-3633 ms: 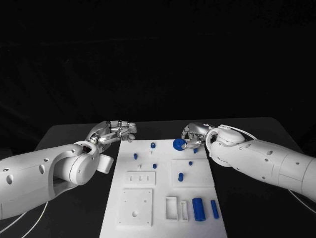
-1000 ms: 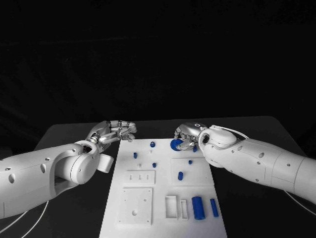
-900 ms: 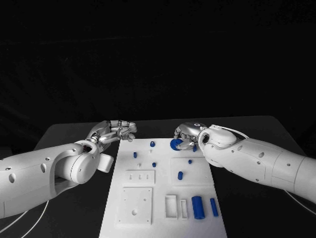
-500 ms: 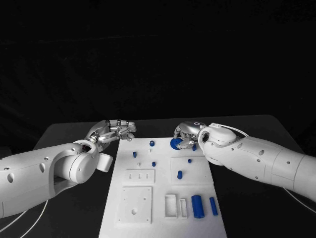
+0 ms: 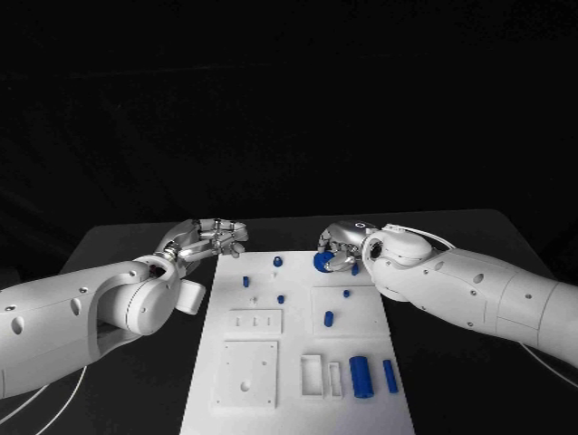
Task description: Assemble the parts on the task board
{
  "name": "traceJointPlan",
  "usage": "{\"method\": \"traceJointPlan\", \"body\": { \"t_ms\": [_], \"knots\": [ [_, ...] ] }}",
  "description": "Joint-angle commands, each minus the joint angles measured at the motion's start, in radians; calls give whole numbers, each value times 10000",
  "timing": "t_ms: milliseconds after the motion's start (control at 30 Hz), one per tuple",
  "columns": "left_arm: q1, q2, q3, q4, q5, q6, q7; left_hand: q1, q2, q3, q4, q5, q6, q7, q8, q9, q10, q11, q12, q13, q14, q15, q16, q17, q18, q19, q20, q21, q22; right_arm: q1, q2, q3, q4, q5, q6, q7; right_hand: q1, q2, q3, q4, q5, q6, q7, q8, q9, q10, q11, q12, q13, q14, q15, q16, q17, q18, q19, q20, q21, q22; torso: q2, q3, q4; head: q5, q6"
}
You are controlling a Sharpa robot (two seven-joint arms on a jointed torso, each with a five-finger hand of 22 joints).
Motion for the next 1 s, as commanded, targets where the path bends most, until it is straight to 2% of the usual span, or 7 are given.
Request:
{"method": "traceJointPlan", "body": {
  "t_ms": [33, 233, 533, 600, 633, 967, 1000],
  "knots": [
    [4, -4, 6, 38, -6, 108, 30, 111, 15, -51, 34, 3, 58, -17, -49, -9, 66, 5, -55, -14, 70, -15, -43, 12, 111, -20, -35, -46, -11, -228, -61, -151, -14, -988, 570, -544, 28, 126, 74, -21, 60, 531, 174, 63, 52, 17, -105, -36, 22, -3, -79, -47, 18, 1155, -48, 25, 62, 153, -2, -10, 6, -2, 10],
    [4, -10, 6, 48, -11, 70, 17, 114, 23, -51, 37, 5, 59, -15, -49, -11, 68, 8, -57, -14, 70, -15, -47, 16, 111, -20, -35, -47, -11, -227, -131, -149, 220, -1486, 120, -612, -66, 2, 88, -10, -79, 680, 126, 126, 73, 119, -151, -7, 61, 21, -123, -61, 44, 1155, -4, 26, 80, 141, -10, -10, 3, 13, 34],
    [4, -32, 6, 52, -58, 37, 16, 124, 31, -51, 40, 7, 61, -8, -48, -14, 73, 15, -62, -14, 74, -16, -53, 23, 113, -20, -36, -46, -11, -214, -370, -139, 944, -2772, -566, -945, -70, -246, 158, 117, -323, 811, 77, 166, 84, 244, -198, 2, 92, 57, -168, -87, 73, 1155, 71, 4, 102, 124, -17, -12, 3, 27, 79],
    [4, -40, 5, 58, -59, 30, 18, 126, 32, -51, 41, 8, 61, -6, -49, -15, 74, 17, -63, -14, 75, -16, -55, 25, 113, -21, -36, -47, -11, -199, -412, -135, 1098, -3027, -679, -1039, 50, -506, 402, 337, -642, 887, 55, 184, 84, 307, -221, -16, 91, 79, -188, -108, 84, 1155, 100, 4, 92, 105, -19, -14, 4, 26, 88],
    [4, -43, 5, 62, -60, 26, 20, 126, 32, -52, 42, 8, 61, -5, -49, -15, 74, 17, -63, -14, 75, -16, -55, 26, 113, -21, -36, -46, -11, -195, -426, -134, 1157, -3100, -726, -1073, 77, -554, 469, 414, -667, 895, 51, 180, 80, 322, -222, -24, 90, 87, -191, -113, 89, 1155, 115, 5, 95, 103, -19, -14, 4, 25, 96],
    [4, -60, 5, 95, -62, 6, 25, 129, 30, -57, 47, 9, 62, 2, -49, -19, 79, 24, -67, -15, 78, -17, -62, 33, 113, -21, -36, -46, -11, -160, -546, -122, 2042, -3745, -1055, -1354, 197, -788, 652, 647, -833, 968, 33, 187, 75, 418, -239, -29, 123, 116, -205, -131, 120, 1155, 166, -3, 124, 108, -11, -17, 8, 48, 155],
    [4, -62, 5, 98, -62, 3, 26, 130, 31, -58, 48, 9, 62, 3, -49, -20, 79, 24, -68, -15, 78, -17, -63, 34, 113, -21, -36, -46, -11, -160, -518, -122, 2156, -3832, -1096, -1368, 239, -863, 719, 724, -918, 982, 30, 185, 72, 437, -242, -35, 130, 120, -208, -140, 126, 1155, 178, -5, 130, 108, -8, -19, 13, 65, 164]
  ]
}}
